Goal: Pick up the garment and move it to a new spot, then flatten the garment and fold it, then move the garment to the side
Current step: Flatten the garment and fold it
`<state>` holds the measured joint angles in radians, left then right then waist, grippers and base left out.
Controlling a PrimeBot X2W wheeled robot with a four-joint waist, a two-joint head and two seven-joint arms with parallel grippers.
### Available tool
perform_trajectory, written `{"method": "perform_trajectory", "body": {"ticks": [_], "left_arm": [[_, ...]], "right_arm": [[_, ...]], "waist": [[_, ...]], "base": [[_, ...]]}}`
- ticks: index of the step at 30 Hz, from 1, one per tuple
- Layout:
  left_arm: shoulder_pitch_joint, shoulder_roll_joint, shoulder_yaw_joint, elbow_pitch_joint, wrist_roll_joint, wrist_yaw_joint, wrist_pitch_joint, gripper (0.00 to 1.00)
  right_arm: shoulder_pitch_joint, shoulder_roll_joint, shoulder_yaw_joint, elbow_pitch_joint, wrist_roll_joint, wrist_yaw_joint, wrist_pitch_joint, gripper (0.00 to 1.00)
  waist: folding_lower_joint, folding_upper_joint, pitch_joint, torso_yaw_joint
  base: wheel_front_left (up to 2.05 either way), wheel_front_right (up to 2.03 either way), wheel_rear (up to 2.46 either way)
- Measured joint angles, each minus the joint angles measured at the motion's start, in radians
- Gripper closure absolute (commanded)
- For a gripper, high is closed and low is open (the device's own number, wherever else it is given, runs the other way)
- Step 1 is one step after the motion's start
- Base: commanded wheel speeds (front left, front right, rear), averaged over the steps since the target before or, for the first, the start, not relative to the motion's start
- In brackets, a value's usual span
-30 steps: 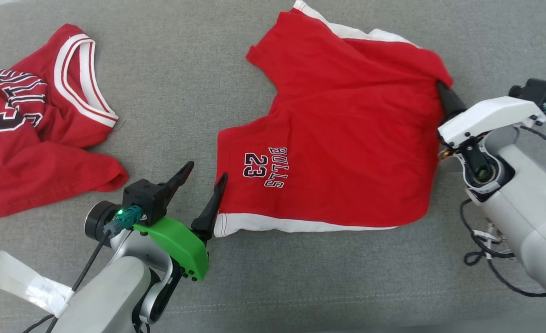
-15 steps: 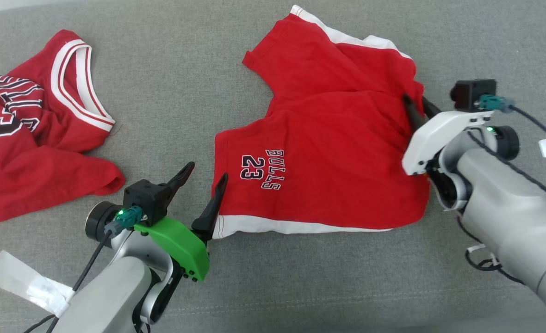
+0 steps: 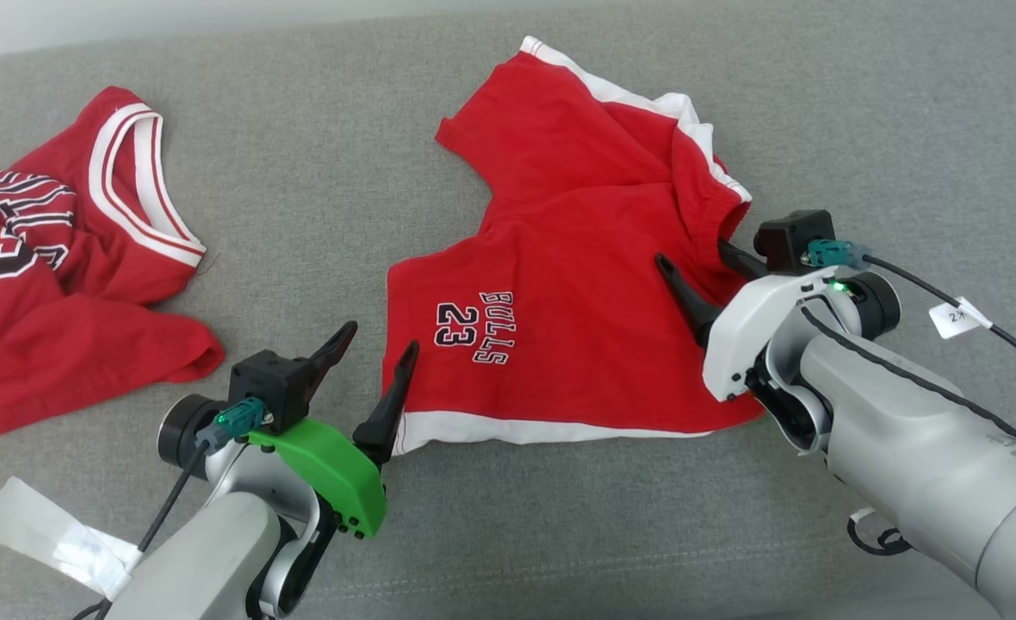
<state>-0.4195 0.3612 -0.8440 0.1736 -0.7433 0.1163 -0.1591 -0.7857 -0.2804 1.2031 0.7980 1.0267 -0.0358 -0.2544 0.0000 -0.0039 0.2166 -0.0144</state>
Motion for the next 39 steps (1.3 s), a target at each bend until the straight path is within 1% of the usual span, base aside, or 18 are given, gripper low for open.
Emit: {"method": "perform_trajectory", "body": {"ticks": [2, 3, 6, 7, 12, 14, 19, 24, 30, 39], "left_arm": [[0.0, -0.001, -0.001, 0.001, 0.0, 0.0, 0.0, 0.0], [0.0, -0.002, -0.003, 0.0, 0.0, 0.0, 0.0, 0.0], [0.0, -0.004, -0.004, -0.002, 0.0, 0.0, 0.0, 0.0], [0.0, -0.004, -0.004, -0.003, 0.0, 0.0, 0.001, 0.0], [0.0, -0.009, -0.012, -0.021, 0.0, 0.0, 0.01, 0.0], [0.0, -0.013, -0.016, -0.022, 0.0, 0.0, 0.015, 0.0], [0.0, -0.012, -0.015, -0.023, 0.0, 0.0, 0.018, 0.0], [-0.001, -0.012, -0.015, -0.031, 0.002, 0.0, 0.023, 0.0], [-0.002, 0.004, -0.007, -0.034, 0.007, 0.0, 0.026, 0.0], [-0.004, 0.01, 0.0, -0.05, 0.012, 0.0, 0.032, 0.0]], "right_arm": [[0.009, -0.002, -0.004, 0.005, 0.001, -0.004, 0.0, 0.0], [0.026, -0.016, -0.041, 0.012, 0.006, -0.024, 0.0, 0.0], [0.026, -0.045, -0.091, 0.006, 0.01, -0.029, 0.0, 0.0], [0.026, -0.052, -0.103, 0.002, 0.01, -0.037, 0.0, 0.0], [0.019, -0.084, -0.144, -0.014, 0.01, -0.037, 0.0, 0.0], [0.019, -0.102, -0.15, -0.013, 0.009, -0.046, 0.0, 0.0], [0.02, -0.144, -0.165, -0.003, 0.005, -0.047, 0.0, 0.0], [0.022, -0.158, -0.148, 0.019, 0.001, -0.046, 0.0, 0.0], [0.02, -0.162, -0.133, 0.043, -0.017, -0.045, 0.0, 0.0], [-0.036, -0.16, -0.16, 0.053, -0.051, -0.047, 0.0, 0.0]], "waist": [[0.0, 0.0, -0.006, -0.006], [0.0, 0.0, -0.013, -0.013], [0.0, 0.0, -0.016, -0.018], [0.0, 0.0, -0.015, -0.019], [0.0, 0.0, 0.0, -0.018], [0.0, 0.0, 0.008, -0.014], [0.0, 0.0, 0.028, 0.0], [0.0, 0.0, 0.05, 0.014], [0.0, 0.0, 0.08, 0.03], [0.0, 0.0, 0.115, 0.047]], "base": [[0.0, 0.0, 0.0], [0.0, 0.0, 0.0], [0.0, 0.0, 0.0], [0.0, 0.0, 0.0], [0.0, 0.0, 0.0], [0.0, 0.0, 0.0], [0.0, 0.0, 0.0], [0.0, 0.0, 0.0], [0.0, 0.0, 0.0], [0.0, 0.0, 0.0]]}}
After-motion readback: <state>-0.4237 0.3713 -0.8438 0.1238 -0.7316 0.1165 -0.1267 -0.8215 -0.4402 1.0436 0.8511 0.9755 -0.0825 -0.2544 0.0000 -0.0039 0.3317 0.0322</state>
